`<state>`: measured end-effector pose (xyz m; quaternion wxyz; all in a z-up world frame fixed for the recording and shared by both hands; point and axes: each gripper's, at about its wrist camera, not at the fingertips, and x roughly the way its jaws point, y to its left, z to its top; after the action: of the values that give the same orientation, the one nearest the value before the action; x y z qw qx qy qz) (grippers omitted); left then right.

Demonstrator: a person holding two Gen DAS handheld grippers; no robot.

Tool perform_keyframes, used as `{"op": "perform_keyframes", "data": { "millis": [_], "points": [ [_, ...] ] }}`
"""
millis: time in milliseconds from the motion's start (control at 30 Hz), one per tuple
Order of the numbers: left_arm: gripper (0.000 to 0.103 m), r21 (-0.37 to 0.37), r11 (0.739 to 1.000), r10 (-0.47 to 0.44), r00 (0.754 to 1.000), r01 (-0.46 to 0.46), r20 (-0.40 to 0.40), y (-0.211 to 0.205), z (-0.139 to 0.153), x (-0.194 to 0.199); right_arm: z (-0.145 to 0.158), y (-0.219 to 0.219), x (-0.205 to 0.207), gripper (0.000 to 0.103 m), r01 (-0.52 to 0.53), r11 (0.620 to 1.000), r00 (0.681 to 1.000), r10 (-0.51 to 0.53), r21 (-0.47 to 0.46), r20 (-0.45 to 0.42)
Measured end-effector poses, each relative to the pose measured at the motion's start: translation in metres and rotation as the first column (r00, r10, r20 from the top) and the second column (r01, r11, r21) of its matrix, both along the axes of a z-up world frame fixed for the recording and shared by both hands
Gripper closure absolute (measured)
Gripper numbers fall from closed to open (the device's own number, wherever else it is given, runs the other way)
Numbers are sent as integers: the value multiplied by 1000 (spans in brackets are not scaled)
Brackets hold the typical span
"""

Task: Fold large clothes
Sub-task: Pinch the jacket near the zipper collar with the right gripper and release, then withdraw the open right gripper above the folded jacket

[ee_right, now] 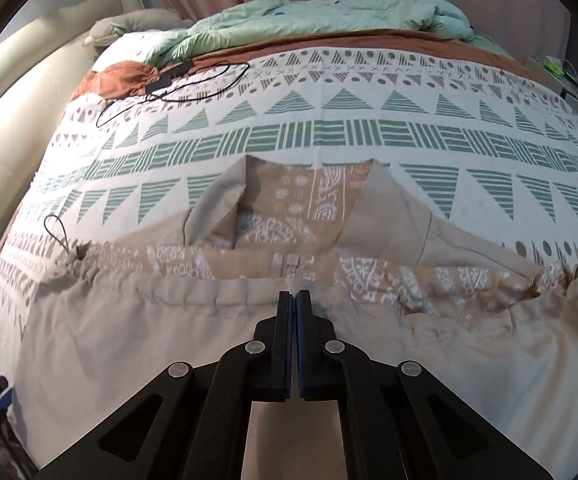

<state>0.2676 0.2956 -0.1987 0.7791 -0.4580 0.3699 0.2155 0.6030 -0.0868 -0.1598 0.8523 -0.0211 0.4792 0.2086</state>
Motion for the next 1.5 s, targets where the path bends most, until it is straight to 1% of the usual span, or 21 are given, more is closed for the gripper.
{"op": "perform_keyframes", "data": {
  "millis": [67,133,167,233,367,467,500,533,567,600,633,700,767,933,1067,1200,1267,1400,1500],
  "points": [
    [47,4,1000,-3,1000,3,-4,0,0,0,-6,3,4,101,0,1000,1000,0,-11,-9],
    [47,3,1000,-5,1000,5,-10,0,-1,1,-21,11,10,101,-6,999,1000,5,-41,-24],
    [47,1,1000,-4,1000,5,-12,0,-1,2,-32,14,13,101,-9,999,999,6,-48,-50],
    [47,-3,1000,-4,1000,4,-17,-1,-2,2,-45,15,18,101,-12,999,998,9,-52,-66],
    [47,-7,1000,-10,1000,10,-23,-6,-1,4,-40,16,17,100,-10,999,998,7,-52,-58],
    [47,-11,1000,-12,1000,12,-27,-8,1,3,-31,12,9,98,-6,999,998,4,-47,-61],
    [47,-7,1000,-10,999,10,-31,-9,1,2,-27,9,5,94,-3,1000,997,1,-30,-72],
    [47,-2,1000,-7,999,7,-36,-10,2,1,-24,6,1,87,-1,1000,997,0,-11,-79],
    [47,-2,1000,-7,999,7,-39,-10,2,1,-19,3,-6,82,-1,1000,997,2,11,-81],
    [47,-5,1000,-6,999,6,-41,-10,2,0,-15,1,-13,75,-4,1000,997,5,22,-73],
    [47,-8,1000,-5,999,4,-45,-10,1,-1,-10,-1,-20,74,-8,1000,998,9,25,-61],
    [47,-13,1000,-3,998,2,-56,-10,0,-3,0,-6,-36,74,-17,999,999,18,29,-39],
    [47,-19,1000,-3,998,2,-63,-10,-2,-5,11,-14,-51,74,-24,998,999,26,54,-27],
    [47,-41,999,-16,997,13,-80,-10,-8,-11,23,-34,-85,74,-24,994,999,26,108,-20],
    [47,-54,998,-16,998,13,-63,-12,-8,-20,21,-49,-117,73,-27,990,999,31,141,-29],
    [47,-119,993,-16,999,12,-28,-18,-14,-32,12,-69,-141,73,-10,984,998,21,178,-57],
    [47,-132,991,-15,1000,13,-12,-22,-15,-37,6,-78,-152,74,2,982,998,11,189,-69],
    [47,-185,982,-38,999,40,12,-29,-20,-36,-3,-92,-172,73,23,977,996,-3,214,-93],
    [47,-184,982,-45,999,48,20,-34,-19,-37,-5,-99,-184,73,28,974,996,-7,224,-94]
  ]
}}
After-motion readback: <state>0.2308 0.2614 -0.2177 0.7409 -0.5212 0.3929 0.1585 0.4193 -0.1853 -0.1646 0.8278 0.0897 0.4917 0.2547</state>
